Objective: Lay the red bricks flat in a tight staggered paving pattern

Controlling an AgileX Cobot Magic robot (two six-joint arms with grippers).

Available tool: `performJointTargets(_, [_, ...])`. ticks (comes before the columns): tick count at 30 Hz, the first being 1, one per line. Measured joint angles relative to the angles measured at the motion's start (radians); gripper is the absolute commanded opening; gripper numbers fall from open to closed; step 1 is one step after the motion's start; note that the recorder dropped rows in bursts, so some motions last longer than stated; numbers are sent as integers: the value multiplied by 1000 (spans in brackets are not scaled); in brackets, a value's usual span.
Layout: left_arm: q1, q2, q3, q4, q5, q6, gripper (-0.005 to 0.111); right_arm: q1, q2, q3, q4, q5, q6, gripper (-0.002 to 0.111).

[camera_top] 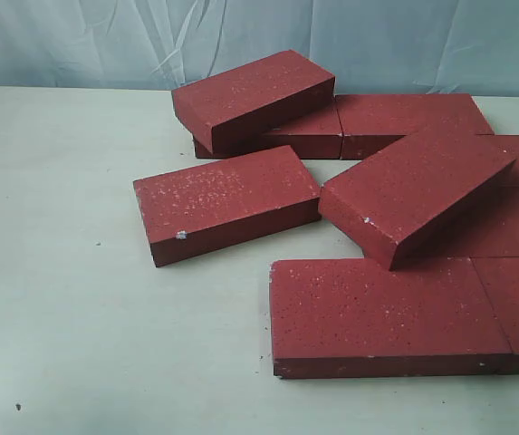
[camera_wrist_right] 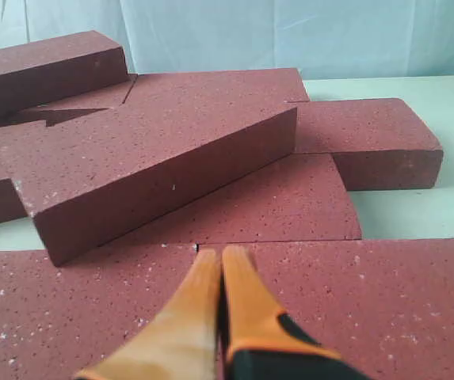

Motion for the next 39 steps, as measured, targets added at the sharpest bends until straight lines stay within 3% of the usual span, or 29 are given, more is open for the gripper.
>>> performJointTargets(13, [0, 0, 0, 0, 0, 0, 0, 0, 0, 2, 0, -37, 0, -1])
performJointTargets(26, [0, 0, 0, 0, 0, 0, 0, 0, 0, 2, 0, -518, 0, -1])
performJointTargets(39, [0, 0, 0, 0, 0, 0, 0, 0, 0, 2, 0, -618, 0, -1])
